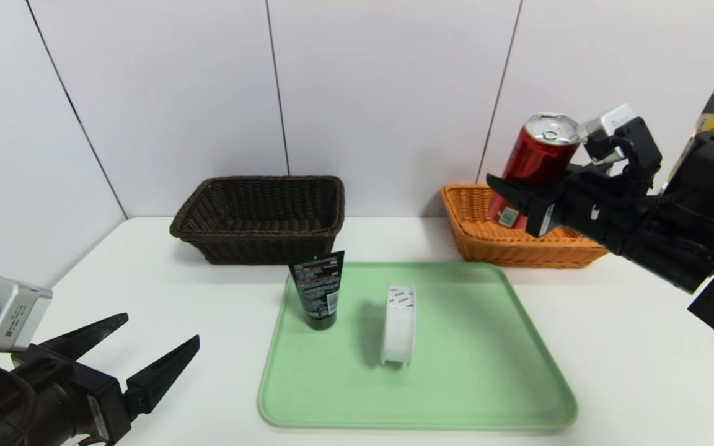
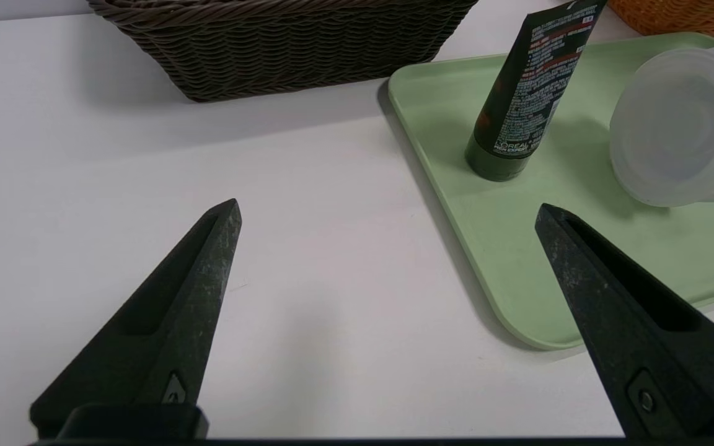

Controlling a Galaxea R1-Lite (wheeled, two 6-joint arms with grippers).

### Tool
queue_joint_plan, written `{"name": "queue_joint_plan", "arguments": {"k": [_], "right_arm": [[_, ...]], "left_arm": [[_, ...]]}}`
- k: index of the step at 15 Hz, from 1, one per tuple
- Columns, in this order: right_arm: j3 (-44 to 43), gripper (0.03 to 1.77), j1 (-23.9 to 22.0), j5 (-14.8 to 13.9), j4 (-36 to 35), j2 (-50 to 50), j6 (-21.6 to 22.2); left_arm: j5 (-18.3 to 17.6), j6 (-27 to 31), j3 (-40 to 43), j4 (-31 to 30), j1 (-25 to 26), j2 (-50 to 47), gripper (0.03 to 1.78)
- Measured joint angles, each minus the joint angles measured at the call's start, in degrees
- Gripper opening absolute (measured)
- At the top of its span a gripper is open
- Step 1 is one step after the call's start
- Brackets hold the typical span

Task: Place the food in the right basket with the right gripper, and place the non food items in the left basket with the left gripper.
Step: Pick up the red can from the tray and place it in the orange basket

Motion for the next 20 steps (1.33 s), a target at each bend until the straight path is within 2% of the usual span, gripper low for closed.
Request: {"name": "queue_joint_plan", "arguments": {"k": [5, 20], "right_arm": [[-8.75, 0.97, -5.77, 1.72, 2.41, 2.78, -0.68], [-23.48, 0.97, -10.89, 0.59, 2.56, 22.49, -0.05]], "left_arm": [[0.05, 0.18, -0.05, 0.02, 0.02, 0.05, 1.69], [0.02, -0.34, 1.33, 0.18, 0.02, 1.02, 1.69]]}}
